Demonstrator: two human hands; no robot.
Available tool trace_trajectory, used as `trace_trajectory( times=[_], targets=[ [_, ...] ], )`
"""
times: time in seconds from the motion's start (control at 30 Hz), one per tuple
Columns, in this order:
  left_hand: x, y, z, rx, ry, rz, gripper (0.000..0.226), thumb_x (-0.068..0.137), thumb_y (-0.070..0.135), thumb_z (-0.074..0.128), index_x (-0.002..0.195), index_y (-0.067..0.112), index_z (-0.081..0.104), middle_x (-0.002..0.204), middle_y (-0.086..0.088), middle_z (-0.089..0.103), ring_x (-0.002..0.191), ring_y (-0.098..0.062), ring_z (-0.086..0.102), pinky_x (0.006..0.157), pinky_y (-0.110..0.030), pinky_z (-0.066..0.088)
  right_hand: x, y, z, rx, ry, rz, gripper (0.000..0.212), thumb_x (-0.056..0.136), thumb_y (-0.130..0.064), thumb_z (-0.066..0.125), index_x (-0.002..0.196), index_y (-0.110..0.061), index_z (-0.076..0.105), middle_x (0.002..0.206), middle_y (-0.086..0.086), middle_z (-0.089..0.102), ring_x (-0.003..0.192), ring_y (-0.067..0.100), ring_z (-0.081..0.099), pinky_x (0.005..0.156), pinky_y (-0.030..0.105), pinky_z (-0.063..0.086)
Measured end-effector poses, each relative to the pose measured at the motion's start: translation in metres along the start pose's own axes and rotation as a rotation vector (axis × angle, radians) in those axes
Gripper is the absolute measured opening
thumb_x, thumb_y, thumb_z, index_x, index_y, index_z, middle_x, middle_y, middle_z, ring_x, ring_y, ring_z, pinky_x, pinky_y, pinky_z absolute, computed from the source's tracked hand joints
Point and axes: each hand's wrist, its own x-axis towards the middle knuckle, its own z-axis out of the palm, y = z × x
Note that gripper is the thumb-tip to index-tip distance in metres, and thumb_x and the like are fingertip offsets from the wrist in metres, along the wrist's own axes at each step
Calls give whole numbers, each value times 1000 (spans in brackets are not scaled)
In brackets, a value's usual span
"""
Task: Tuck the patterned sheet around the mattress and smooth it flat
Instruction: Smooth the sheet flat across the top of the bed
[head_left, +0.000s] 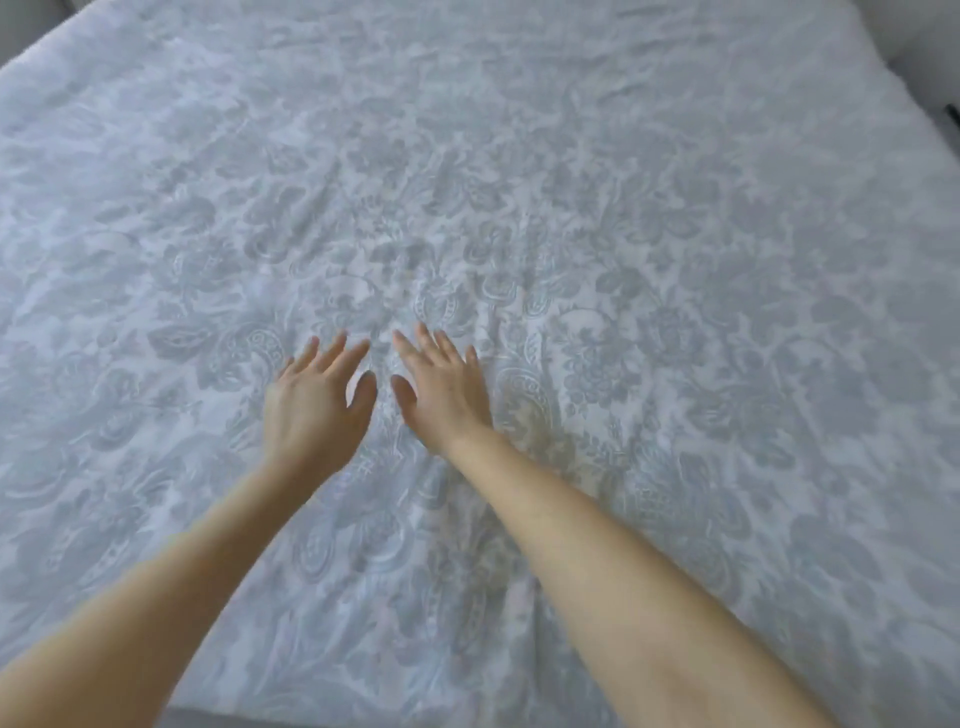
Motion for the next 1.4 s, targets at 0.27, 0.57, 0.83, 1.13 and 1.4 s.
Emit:
trace_trajectory(
  times=[0.27, 0.57, 0.83, 1.13, 1.4],
  targets=[
    [-106, 134, 138, 130, -354, 461, 52, 97, 46, 20, 147, 32, 25, 155, -2, 25, 143, -39, 10, 109, -59, 12, -207, 249, -3, -291, 150, 707, 62, 93, -53, 12, 147, -26, 28, 154, 7, 25, 143, 25, 20, 114, 52, 15],
    [76, 176, 92, -298, 4, -218, 41, 94, 28, 46, 135, 19, 48, 121, -19, 61, 113, -36, 54, 96, -44, 39, -85, 264, -67, -173, 227, 467, 52, 94, -38, 28, 140, -18, 44, 145, 19, 40, 134, 37, 38, 110, 59, 22],
    [188, 258, 201, 183, -267, -107, 66, 95, 53, 26, 151, 23, 8, 160, -3, 2, 145, -35, -4, 115, -55, -2, 14, 414, -85, -344, 122, 290, 50, 99, -41, 14, 149, -37, 8, 159, 0, 6, 146, 19, 1, 113, 58, -5],
    [-21, 509, 287, 7, -636, 854, 55, 97, 47, 10, 150, 32, 4, 159, 5, -8, 141, -26, -27, 112, -47, -22, -306, 613, -165, -226, 120, 1436, 52, 99, -38, 18, 150, -33, 10, 159, 2, 3, 146, 22, 1, 111, 60, 7],
    [-6, 397, 204, 29, -189, -93, 66, 89, 44, 23, 144, 9, 36, 153, -15, 27, 143, -36, 17, 115, -52, -1, -204, 412, -109, -216, 147, 446, 50, 98, -44, 24, 147, -30, 27, 152, 10, 30, 142, 31, 24, 112, 60, 16]
  ],
)
